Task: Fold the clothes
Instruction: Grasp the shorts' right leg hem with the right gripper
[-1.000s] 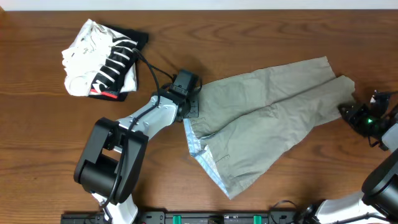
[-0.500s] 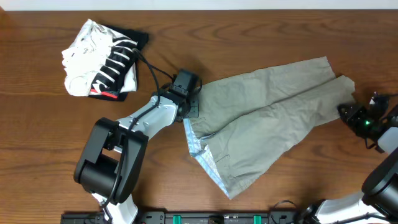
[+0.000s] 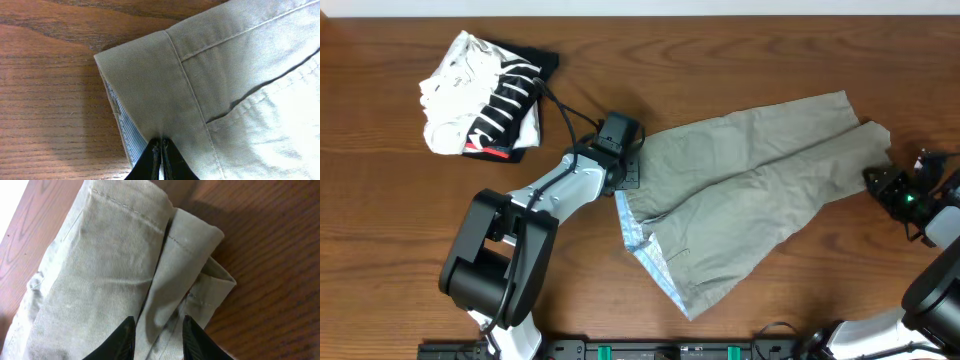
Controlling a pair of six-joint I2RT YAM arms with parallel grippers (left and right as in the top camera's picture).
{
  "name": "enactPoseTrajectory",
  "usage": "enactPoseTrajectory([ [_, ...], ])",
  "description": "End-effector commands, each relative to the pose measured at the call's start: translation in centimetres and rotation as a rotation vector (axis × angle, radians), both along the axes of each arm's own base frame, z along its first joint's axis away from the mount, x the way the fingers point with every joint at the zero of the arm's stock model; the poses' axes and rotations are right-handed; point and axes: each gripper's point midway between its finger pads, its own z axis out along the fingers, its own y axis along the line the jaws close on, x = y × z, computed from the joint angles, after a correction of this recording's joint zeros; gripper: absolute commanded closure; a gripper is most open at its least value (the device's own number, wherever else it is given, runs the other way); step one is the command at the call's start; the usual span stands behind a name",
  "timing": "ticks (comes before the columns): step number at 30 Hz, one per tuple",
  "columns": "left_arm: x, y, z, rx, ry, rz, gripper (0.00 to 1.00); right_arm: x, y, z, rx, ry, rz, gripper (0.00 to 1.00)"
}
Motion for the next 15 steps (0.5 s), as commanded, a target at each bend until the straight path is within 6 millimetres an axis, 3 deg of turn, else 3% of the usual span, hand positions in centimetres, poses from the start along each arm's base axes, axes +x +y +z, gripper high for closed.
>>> enactPoseTrajectory([
  [1, -1.27, 1.22, -1.98, 0.054, 0.059, -0.001, 0.93, 0.18, 0.96, -0.36, 0.013, 0.008, 0.011, 0.70],
  [15, -1.27, 1.22, -1.98, 0.054, 0.059, -0.001, 0.93, 0.46, 1.35, -0.78, -0.014, 0.037, 0.005, 0.69],
])
